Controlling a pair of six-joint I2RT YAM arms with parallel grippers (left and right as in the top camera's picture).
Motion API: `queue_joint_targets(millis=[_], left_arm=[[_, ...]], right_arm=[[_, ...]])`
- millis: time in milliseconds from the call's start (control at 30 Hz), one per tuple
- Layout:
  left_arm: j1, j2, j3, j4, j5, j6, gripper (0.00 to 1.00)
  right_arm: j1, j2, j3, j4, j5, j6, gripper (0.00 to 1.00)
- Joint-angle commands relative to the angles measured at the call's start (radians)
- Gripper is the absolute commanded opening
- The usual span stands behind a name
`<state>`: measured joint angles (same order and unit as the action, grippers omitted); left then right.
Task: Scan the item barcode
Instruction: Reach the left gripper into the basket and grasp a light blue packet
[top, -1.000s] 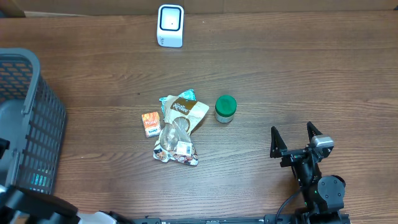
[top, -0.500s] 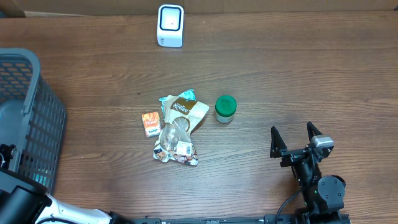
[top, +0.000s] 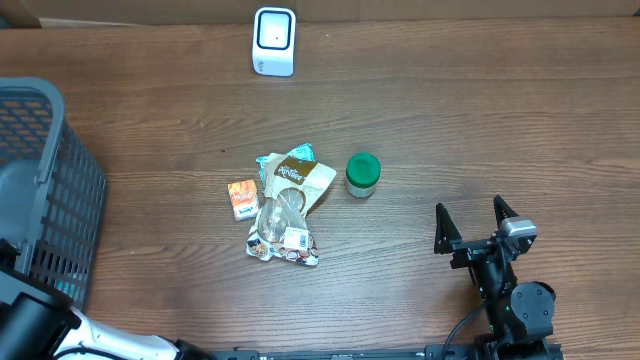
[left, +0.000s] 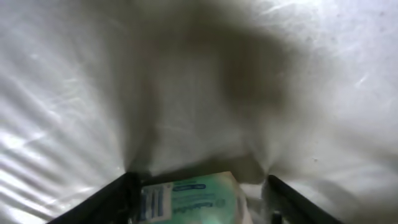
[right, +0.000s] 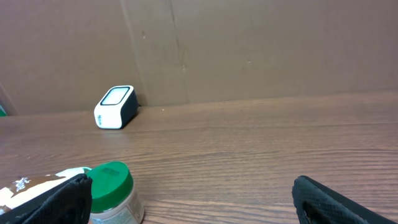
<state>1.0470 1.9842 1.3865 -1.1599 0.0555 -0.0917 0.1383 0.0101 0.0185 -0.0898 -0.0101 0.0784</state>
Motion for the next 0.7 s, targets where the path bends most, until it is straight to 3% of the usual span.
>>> queue_joint_targets(millis=[0,67,100,367,667], left_arm=[[-0.01,0.025,-0.055,0.032,0.05,0.033,0.44],[-0.01,0.024,-0.053,0.031,0.05,0.033,0.11],[-0.01,0.024,-0.049,0.029,0.05,0.033,0.04],[-0.01,-0.005,0.116,-0.091,0.076,0.024,0.04],[-0.042,-0.245,0.471,-0.136,0.172,-0.104,0.04]], right_arm=[[0.004,-0.007,-0.01,0.006,0.009,0.001,1.0],[0.003,-0.007,-0.01,0.006,0.009,0.001,1.0],[0.003,-0.007,-0.01,0.006,0.009,0.001,1.0],[0.003,-0.007,-0.01,0.006,0.009,0.001,1.0],[0.003,-0.007,-0.01,0.006,0.009,0.001,1.0]])
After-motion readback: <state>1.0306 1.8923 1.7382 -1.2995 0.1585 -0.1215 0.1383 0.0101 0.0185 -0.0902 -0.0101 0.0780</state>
